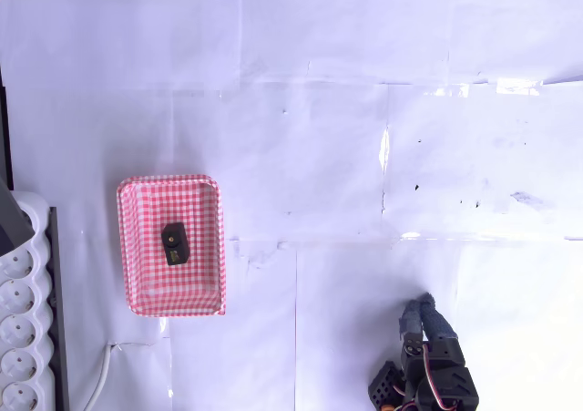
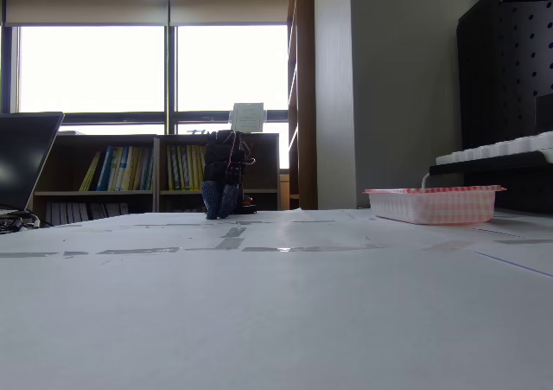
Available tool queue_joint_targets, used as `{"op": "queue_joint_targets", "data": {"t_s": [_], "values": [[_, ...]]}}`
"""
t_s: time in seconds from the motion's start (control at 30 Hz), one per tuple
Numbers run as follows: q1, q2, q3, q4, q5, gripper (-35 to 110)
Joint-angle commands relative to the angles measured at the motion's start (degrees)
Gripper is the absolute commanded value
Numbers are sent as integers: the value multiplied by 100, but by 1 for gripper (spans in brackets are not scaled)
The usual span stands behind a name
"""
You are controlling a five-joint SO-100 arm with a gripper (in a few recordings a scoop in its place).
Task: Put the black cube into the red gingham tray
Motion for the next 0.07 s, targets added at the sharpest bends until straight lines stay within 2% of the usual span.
{"op": "queue_joint_targets", "data": {"t_s": [0.0, 0.03], "values": [[-53, -88, 70, 185, 62, 1], [-53, -88, 70, 185, 62, 1]]}}
